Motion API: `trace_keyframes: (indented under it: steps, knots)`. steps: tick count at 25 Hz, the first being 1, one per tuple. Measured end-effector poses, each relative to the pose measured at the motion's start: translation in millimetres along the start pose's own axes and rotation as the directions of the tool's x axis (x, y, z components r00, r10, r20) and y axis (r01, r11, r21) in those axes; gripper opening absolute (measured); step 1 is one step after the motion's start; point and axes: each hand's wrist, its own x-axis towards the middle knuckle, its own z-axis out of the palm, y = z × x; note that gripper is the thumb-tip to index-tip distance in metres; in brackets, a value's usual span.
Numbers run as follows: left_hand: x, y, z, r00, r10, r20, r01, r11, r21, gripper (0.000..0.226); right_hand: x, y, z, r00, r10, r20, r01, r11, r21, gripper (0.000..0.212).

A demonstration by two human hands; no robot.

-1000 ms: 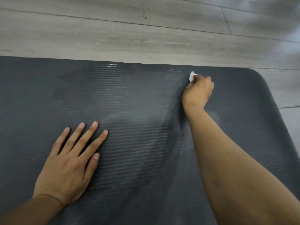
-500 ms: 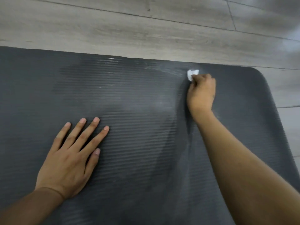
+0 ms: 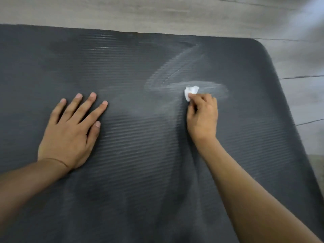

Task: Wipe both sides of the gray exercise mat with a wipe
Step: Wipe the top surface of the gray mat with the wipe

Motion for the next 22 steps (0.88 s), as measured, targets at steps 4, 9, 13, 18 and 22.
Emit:
trace_keyframes:
  steps: [4, 9, 13, 18, 22]
  knots:
    - [-1.1, -1.1, 0.8, 1.0, -0.005, -0.002, 0.005, 1.0, 0.021, 0.055, -120.3, -98.1, -0.6, 0.866, -0.465, 0.184, 0.404, 0.867, 0.292, 0.028]
    - [-2.8, -6.4, 7.7, 1.0, 0.001, 0.009, -0.001, 0.999, 0.045, 0.056, -95.1, 12.6, -22.9, 0.993, -0.062, -0.098, 0.071, 0.993, 0.095, 0.031]
    - [-9.9, 10.1, -8.5, 0.998, -0.062, 0.008, 0.06, 0.992, 0.11, 0.056, -97.7, 32.0, -11.2, 0.989, 0.053, -0.136, -0.042, 0.996, 0.083, 0.031]
    - [-127.5, 90.1, -46.2, 0.993, -0.084, 0.084, 0.082, 0.996, 0.03, 0.052, -90.4, 33.5, -10.8, 0.992, 0.052, -0.119, -0.043, 0.996, 0.079, 0.029]
    - [-197.6, 111.3, -64.8, 0.9, -0.117, 0.421, 0.098, 0.993, 0.067, 0.099, -91.7, 31.0, -12.5, 0.992, 0.054, -0.111, -0.046, 0.997, 0.069, 0.029]
